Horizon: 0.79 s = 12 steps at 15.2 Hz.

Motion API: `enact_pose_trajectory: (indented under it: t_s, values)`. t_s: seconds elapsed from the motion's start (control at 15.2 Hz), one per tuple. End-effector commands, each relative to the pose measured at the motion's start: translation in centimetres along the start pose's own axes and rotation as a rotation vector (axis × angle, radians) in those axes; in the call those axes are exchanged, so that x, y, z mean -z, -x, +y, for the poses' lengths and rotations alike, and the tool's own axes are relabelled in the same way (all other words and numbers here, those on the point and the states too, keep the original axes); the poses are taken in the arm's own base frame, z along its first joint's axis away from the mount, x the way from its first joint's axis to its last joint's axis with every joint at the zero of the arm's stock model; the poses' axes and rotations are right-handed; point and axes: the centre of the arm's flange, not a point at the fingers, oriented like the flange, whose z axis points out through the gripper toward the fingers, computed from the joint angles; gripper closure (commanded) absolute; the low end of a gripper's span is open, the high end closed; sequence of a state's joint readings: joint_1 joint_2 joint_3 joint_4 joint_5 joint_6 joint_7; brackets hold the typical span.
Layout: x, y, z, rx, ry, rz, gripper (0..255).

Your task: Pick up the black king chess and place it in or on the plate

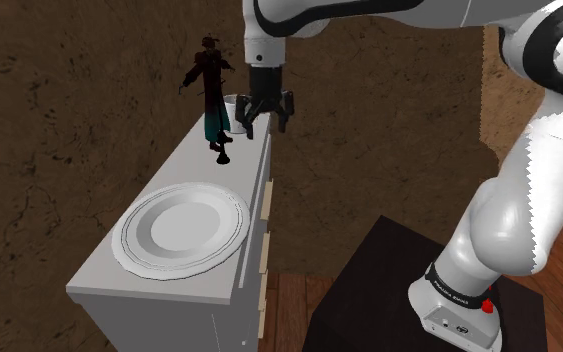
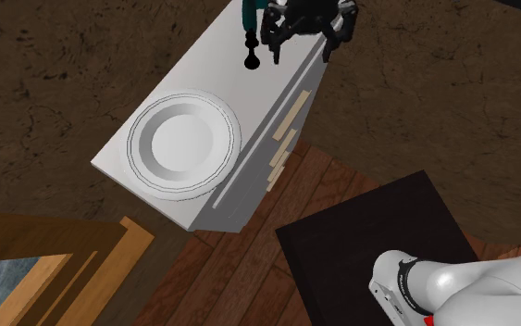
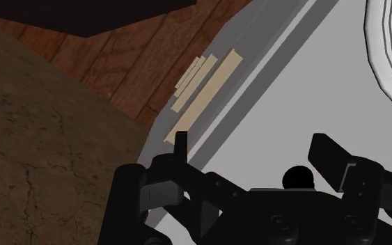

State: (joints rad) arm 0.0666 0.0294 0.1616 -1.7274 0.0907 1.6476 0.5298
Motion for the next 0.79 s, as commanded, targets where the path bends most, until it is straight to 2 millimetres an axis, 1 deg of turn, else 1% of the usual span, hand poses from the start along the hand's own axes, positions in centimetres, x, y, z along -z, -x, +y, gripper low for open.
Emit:
enact_pose_trajectory:
  t_s: [0.0,0.46,0.53,0.73]
  values:
    - [0.2,-1.8,-1.9,-0.011,-0.015,0.006,0]
    - [1.8,-7.7,-7.7,-0.047,-0.066,0.025,0]
    - [1.8,-7.8,-7.8,-0.048,-0.066,0.026,0]
    - [0.3,-7.9,-7.9,-0.048,-0.066,0.026,0]
